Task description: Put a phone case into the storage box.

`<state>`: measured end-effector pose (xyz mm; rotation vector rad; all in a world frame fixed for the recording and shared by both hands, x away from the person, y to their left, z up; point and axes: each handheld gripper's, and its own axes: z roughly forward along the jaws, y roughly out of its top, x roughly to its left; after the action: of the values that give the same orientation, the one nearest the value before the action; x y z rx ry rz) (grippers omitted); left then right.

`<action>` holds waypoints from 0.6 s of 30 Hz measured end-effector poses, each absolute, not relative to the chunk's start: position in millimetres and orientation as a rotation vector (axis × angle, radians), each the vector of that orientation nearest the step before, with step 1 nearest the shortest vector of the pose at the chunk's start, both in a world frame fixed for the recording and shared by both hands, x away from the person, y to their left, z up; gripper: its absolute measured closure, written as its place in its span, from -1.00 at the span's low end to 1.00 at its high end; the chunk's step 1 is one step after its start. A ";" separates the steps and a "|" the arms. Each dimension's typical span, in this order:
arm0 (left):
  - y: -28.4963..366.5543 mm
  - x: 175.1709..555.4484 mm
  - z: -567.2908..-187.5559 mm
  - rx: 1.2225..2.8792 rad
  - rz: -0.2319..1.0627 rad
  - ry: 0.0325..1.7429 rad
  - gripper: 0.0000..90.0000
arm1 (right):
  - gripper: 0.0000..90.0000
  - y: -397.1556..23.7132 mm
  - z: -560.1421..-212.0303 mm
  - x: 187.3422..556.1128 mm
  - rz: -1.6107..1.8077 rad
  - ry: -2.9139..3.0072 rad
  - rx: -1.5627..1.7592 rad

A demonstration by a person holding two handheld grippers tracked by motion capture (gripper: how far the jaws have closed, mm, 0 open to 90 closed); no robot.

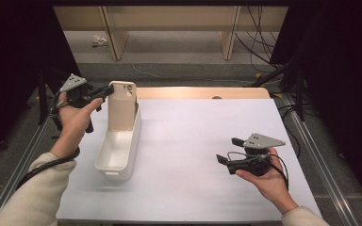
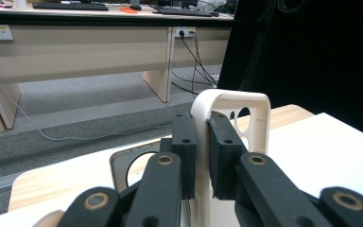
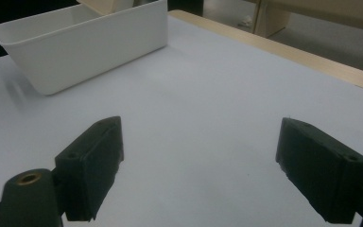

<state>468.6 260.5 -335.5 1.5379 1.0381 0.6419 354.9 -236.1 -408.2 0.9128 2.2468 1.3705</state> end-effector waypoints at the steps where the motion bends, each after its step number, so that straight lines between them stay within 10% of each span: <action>1: 260.6 469.0 -335.6 1.538 0.643 1.039 0.83 | -0.63 -236.2 -408.1 354.9 1.371 2.246 0.913; 18: 262.7 475.7 -339.9 1.538 0.643 1.061 0.83 | -0.63 -236.1 -408.6 355.3 1.374 2.244 0.917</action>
<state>475.7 262.7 -339.9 1.5384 1.0613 0.6428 355.3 -236.1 -408.6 0.9169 2.2438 1.3743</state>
